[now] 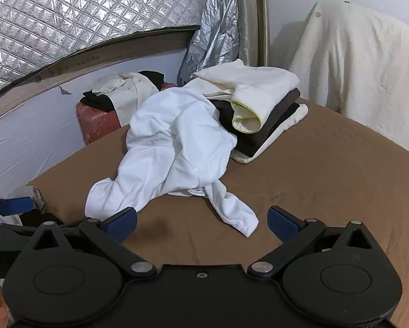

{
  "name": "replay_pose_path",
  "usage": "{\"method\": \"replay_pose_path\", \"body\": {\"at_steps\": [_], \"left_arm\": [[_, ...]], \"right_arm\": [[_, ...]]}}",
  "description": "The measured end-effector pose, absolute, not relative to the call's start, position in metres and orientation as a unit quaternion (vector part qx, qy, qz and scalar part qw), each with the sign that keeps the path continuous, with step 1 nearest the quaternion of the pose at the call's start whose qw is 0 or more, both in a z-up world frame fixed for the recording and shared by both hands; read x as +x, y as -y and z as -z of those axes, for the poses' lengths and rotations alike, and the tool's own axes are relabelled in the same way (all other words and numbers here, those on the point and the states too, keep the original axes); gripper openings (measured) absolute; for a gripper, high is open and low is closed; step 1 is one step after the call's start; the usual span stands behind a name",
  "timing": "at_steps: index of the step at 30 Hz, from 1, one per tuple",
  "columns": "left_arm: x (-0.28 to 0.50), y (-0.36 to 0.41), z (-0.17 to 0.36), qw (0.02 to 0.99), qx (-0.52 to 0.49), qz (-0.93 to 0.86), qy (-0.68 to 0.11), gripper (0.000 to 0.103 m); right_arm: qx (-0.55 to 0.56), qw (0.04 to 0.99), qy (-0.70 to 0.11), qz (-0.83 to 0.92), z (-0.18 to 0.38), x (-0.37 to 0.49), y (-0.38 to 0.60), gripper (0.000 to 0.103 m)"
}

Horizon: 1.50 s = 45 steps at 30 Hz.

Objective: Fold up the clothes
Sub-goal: 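Reach both grippers toward the crumpled white shirt on the table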

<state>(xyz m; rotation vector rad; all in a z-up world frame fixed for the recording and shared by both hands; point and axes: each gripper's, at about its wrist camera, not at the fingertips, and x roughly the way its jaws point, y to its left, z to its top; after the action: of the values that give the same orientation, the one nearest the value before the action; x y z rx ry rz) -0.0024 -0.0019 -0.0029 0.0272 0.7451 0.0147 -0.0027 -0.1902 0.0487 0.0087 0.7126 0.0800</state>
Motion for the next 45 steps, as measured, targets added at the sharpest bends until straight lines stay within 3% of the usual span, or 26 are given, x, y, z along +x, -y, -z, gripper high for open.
{"method": "replay_pose_path", "body": {"at_steps": [45], "left_arm": [[0.003, -0.004, 0.006, 0.923, 0.002, 0.003, -0.384, 0.103]], "right_arm": [[0.018, 0.938, -0.344, -0.04, -0.049, -0.001, 0.199, 0.103]]}}
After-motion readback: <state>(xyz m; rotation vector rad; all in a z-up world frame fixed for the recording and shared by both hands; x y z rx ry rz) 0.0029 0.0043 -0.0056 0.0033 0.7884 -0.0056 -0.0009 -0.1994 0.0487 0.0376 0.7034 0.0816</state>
